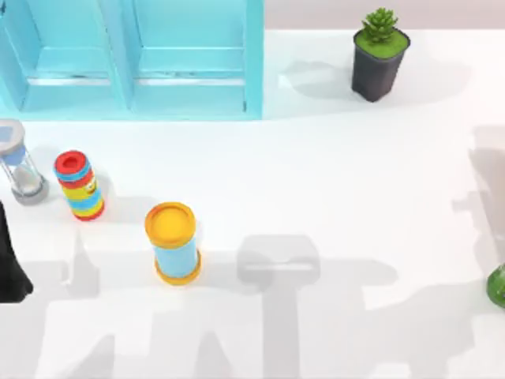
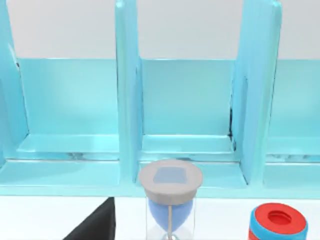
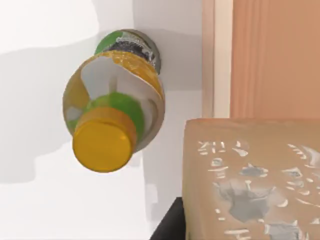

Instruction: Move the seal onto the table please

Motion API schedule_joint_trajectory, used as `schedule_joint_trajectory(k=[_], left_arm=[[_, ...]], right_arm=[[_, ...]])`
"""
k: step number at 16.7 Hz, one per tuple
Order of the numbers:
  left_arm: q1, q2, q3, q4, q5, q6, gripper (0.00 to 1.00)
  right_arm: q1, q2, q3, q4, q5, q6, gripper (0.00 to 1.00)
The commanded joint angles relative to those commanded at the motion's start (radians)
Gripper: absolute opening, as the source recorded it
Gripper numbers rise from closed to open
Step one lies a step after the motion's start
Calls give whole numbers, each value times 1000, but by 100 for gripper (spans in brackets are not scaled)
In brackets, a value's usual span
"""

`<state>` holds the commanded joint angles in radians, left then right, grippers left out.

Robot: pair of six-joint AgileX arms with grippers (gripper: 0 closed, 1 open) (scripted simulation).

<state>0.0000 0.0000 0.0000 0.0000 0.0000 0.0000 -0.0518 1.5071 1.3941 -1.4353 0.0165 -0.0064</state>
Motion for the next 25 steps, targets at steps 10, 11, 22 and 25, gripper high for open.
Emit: schedule_joint_trajectory(k=[10,11,22,25], left_arm=[[0,0,0,0,0,0,100],[0,0,0,0,0,0,100],[0,0,0,0,0,0,100],[0,0,0,0,0,0,100]], right_arm=[[46,22,44,5,-1,30,0],[51,26,67,16,5,43,0],[379,446,226,258,-3,366,0],[447,543,235,297,-12,424,0]])
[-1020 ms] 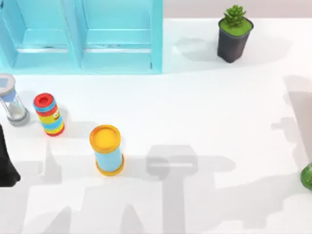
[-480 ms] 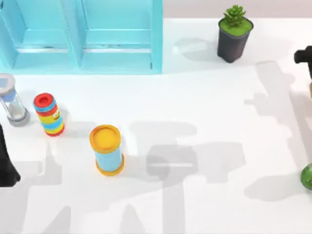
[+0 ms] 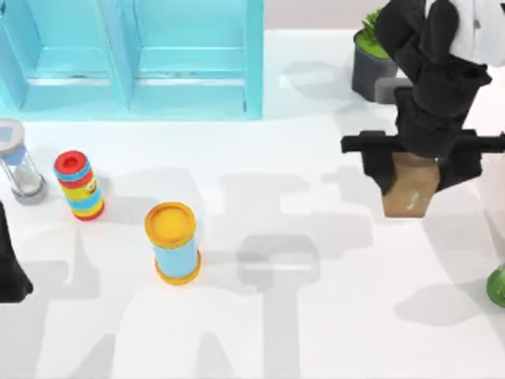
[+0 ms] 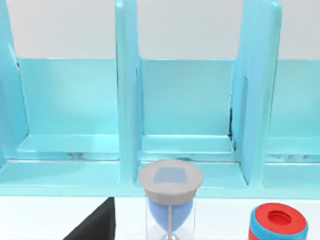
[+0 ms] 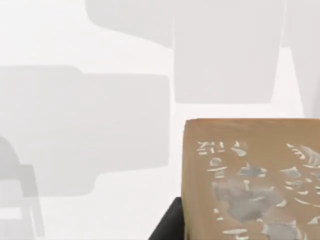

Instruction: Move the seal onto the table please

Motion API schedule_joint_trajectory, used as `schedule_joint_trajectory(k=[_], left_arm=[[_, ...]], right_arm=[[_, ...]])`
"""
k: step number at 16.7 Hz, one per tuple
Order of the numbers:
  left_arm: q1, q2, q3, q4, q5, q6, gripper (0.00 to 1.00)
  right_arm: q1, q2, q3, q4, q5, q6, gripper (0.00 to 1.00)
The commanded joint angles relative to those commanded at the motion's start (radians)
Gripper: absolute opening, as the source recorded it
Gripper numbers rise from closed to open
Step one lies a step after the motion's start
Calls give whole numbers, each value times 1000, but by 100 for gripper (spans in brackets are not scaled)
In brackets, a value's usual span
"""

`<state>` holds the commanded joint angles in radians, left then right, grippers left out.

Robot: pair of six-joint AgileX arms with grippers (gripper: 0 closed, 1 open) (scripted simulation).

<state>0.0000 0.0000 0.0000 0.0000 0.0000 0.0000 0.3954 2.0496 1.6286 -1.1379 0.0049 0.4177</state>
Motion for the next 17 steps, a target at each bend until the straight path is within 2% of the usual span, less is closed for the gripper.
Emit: schedule_joint_trajectory(k=[6,12,16,17], left_arm=[[0,0,0,0,0,0,100],[0,0,0,0,0,0,100],[0,0,0,0,0,0,100],[0,0,0,0,0,0,100]], right_arm=[[10,20,-4,9,-3,12,0],[16,65,-98,153,-1,13,0],[16,69,-107,166,-1,14,0],[16,69,-107,166,-1,14,8]])
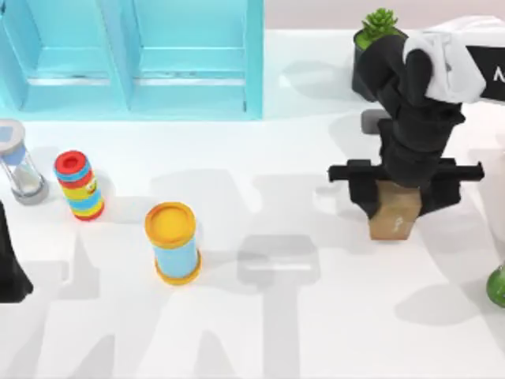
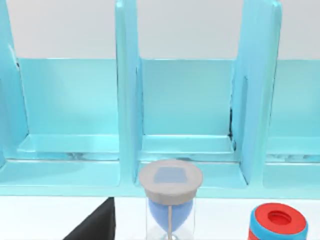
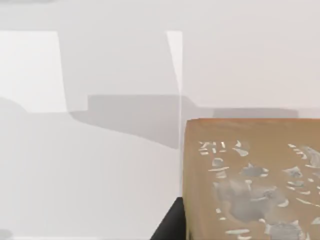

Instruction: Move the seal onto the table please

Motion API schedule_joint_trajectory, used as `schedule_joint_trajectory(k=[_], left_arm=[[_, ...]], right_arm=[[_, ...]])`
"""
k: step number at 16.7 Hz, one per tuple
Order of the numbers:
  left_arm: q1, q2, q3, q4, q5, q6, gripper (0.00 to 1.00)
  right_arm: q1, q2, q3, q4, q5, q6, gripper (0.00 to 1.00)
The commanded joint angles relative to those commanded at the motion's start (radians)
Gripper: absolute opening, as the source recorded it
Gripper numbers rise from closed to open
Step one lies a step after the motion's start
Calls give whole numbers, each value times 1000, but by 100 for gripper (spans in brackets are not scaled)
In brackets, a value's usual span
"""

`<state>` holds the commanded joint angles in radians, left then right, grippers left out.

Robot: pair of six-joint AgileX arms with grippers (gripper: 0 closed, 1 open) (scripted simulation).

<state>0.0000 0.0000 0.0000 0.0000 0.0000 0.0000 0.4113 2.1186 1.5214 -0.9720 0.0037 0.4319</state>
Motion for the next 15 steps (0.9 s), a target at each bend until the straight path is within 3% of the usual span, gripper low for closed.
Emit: schedule_joint_trajectory(k=[12,15], left_arm=[[0,0,0,0,0,0,100],[0,0,0,0,0,0,100]], right_arm=[[0,0,0,0,0,0,98],[0,0,0,0,0,0,100]])
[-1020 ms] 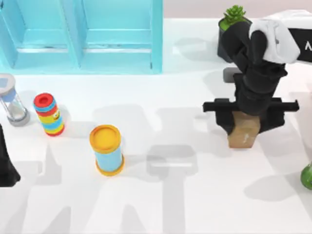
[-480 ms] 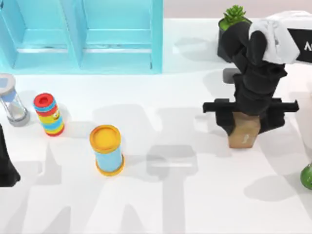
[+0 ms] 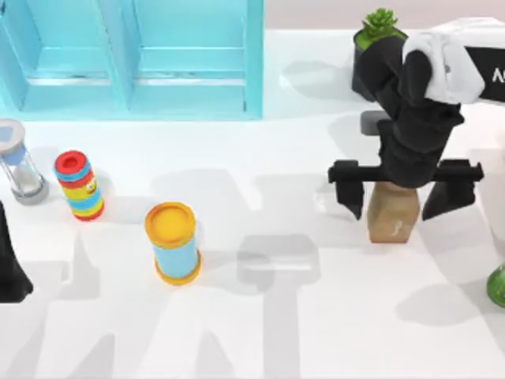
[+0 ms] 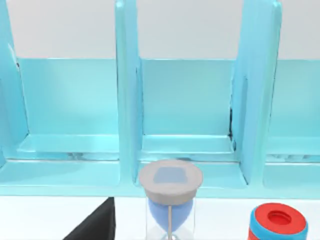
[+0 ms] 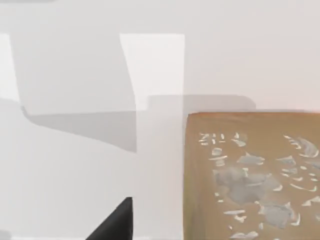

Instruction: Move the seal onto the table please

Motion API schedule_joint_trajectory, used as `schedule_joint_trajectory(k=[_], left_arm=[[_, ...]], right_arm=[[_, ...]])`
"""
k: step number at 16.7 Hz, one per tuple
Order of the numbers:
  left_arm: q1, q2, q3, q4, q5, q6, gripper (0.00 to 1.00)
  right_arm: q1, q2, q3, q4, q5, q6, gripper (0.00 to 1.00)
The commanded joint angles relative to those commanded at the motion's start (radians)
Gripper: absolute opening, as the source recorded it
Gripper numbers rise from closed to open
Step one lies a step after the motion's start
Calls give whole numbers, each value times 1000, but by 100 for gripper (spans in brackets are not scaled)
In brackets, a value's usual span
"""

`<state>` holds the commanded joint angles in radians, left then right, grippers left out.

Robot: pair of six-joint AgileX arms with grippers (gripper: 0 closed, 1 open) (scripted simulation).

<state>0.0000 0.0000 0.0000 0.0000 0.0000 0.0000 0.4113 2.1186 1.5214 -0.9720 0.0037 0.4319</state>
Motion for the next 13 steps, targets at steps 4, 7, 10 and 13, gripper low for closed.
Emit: schedule_joint_trajectory(k=[4,7,10,13], left_arm=[[0,0,0,0,0,0,100],[0,0,0,0,0,0,100],[0,0,0,0,0,0,100],[0,0,0,0,0,0,100]], right_arm=[[0,0,0,0,0,0,100],[-1,0,3,-3,0,0,100],[0,0,72,-73,0,1,100],[0,-4,224,-235,0,1,100]])
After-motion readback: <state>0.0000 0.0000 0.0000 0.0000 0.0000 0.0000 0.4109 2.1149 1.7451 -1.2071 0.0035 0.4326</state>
